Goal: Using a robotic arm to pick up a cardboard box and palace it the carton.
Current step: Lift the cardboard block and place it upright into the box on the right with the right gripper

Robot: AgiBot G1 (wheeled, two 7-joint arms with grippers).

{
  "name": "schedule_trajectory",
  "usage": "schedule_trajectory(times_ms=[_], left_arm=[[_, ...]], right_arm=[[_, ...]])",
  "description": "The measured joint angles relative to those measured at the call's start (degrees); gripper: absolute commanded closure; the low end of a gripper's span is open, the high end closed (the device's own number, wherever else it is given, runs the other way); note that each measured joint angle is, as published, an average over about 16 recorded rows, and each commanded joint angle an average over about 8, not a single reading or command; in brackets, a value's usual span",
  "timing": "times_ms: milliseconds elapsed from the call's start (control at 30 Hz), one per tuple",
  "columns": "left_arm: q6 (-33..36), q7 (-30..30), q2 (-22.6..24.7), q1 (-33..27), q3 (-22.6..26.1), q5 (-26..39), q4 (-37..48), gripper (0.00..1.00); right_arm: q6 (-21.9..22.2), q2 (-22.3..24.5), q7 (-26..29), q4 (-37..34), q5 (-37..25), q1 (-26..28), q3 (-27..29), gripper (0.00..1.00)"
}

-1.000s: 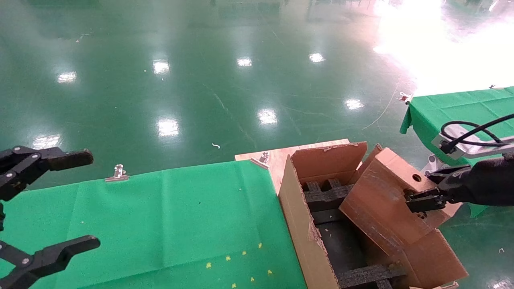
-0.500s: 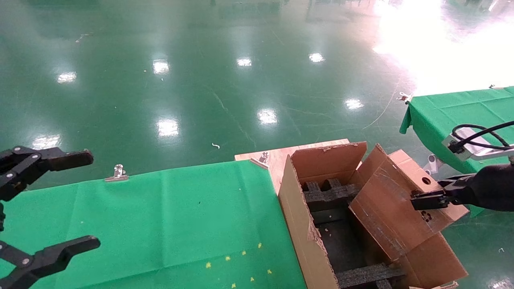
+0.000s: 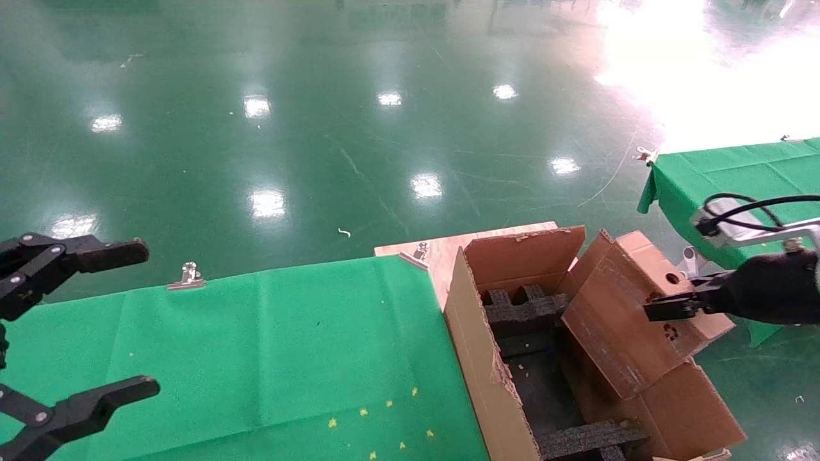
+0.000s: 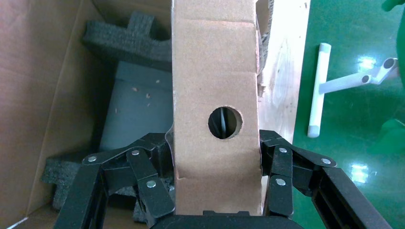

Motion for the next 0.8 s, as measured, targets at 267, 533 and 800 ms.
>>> schedule_trajectory(times_ms=[267,533,800], left_arm=[[0.00,0.00,0.00,0.00,0.00,0.00,0.00,0.00],[0.00,0.00,0.00,0.00,0.01,0.00,0.00,0.00],[0.00,0.00,0.00,0.00,0.01,0.00,0.00,0.00]], right_arm=[[-0.92,-4.02,6.55,0.03,-0.46,-2.24,-1.64,1.00],[-1.79,-6.45,12.89,-0.22,-2.54,-3.25,-2.79,1.00],[-0.95,-7.84,19.33,-0.23,-7.49,-3.65,-3.74,1.00]])
